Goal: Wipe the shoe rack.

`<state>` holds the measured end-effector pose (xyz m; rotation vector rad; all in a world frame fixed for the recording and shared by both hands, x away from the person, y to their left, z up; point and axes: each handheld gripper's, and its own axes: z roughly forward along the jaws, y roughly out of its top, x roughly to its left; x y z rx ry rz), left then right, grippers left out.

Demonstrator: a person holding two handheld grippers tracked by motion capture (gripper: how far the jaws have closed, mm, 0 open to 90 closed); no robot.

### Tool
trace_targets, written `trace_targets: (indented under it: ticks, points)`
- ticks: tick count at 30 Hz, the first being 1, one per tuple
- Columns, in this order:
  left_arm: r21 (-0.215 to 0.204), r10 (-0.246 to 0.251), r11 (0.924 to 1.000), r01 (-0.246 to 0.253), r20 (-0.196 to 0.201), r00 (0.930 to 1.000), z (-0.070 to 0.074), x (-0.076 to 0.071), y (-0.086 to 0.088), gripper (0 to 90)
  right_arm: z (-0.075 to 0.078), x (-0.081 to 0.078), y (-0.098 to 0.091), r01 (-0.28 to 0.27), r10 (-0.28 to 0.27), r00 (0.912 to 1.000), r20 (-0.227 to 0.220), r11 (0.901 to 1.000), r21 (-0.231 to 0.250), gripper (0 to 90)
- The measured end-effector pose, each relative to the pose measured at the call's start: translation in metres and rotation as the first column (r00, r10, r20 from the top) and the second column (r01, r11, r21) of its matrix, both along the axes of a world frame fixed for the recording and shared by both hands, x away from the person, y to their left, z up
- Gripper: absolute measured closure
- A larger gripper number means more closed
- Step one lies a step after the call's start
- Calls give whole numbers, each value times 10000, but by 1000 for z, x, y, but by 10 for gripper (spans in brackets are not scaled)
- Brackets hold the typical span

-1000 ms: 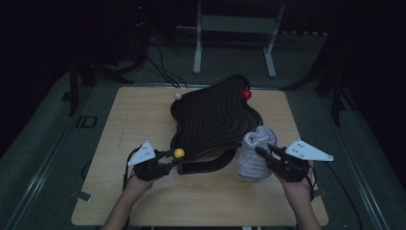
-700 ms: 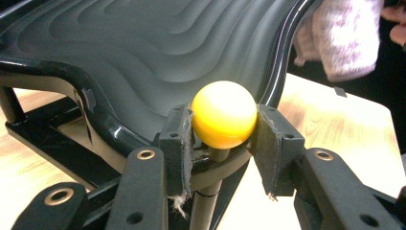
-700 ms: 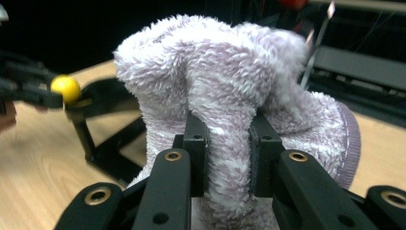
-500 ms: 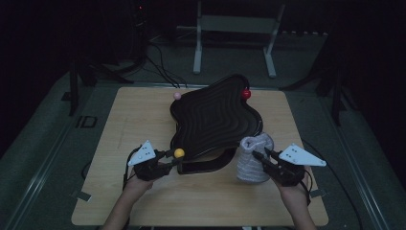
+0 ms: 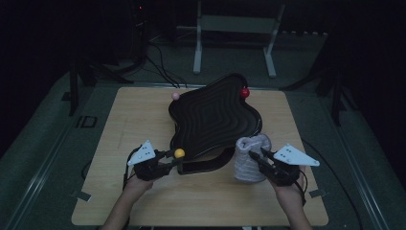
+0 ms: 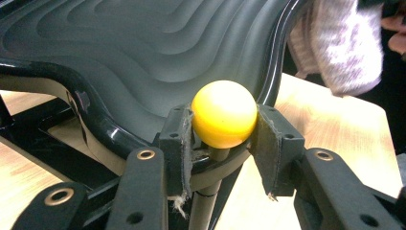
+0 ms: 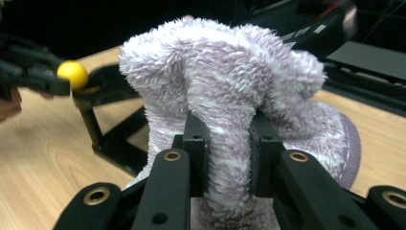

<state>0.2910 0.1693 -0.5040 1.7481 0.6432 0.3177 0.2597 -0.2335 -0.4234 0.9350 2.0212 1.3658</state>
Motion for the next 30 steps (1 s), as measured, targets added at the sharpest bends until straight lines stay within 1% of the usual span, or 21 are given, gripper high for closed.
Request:
trace_targets:
  ticks: [1,3,6,7,8,10,11,13,14,16,18,21,22,24,26,30]
  points:
    - [-28,-9,10000,9,-6,10000,0,0,0,605,3,-1,-2,73,-74,9999,101,9999,127,738]
    - [-49,-15,10000,15,-23,10000,0,0,0,605,7,-1,-3,269,-272,9993,253,9995,142,738]
    - [-43,10,10000,-11,-77,10000,0,0,0,605,0,2,2,471,-469,9987,204,9988,-113,738]
    - [-2,24,10000,-24,-68,10000,1,0,0,605,-4,3,4,467,-465,9989,87,9987,-221,738]
    - [15,26,10000,-26,-64,10000,1,0,0,605,-8,4,5,368,-372,9992,-121,9988,-338,738]
    - [-18,21,10000,-21,-77,10000,1,0,0,605,-11,4,7,235,-247,9993,-291,9989,-402,738]
    - [1,18,10000,-18,-71,10000,1,0,-1,605,-9,2,7,181,-192,9993,-315,9993,-322,738]
    - [-25,30,10000,-30,-68,10000,0,0,-1,605,-3,-1,9,54,-58,9998,-172,9997,-227,738]
    - [-31,42,10000,-42,-76,10000,0,0,-1,605,0,-1,10,-37,34,9998,-173,9999,-169,738]
    - [-8,21,10000,-21,-85,10000,1,-1,-1,606,2,0,12,21,-22,9999,-151,10000,-72,737]
    - [-8,-4,10000,4,-59,10000,0,-1,-2,605,-4,3,15,151,-151,9994,-299,9999,9,737]
    - [1,-37,10000,37,-63,10000,0,-1,-3,606,-14,7,20,112,-120,9986,-517,9998,-173,735]
    - [-6,-38,10000,38,-69,10000,1,-1,-3,606,-16,8,21,75,-86,9982,-590,9998,-181,736]
    - [-18,-53,10000,53,-59,10000,0,-1,-3,606,-18,7,25,-70,44,9974,-725,9993,-356,736]
    - [21,-36,10000,36,-57,10000,1,-1,-3,605,-13,2,26,-205,177,9976,-666,9989,-418,736]
    - [19,-31,10000,31,-70,10000,1,-1,-3,606,4,-8,22,-296,285,9988,-393,9992,-269,735]
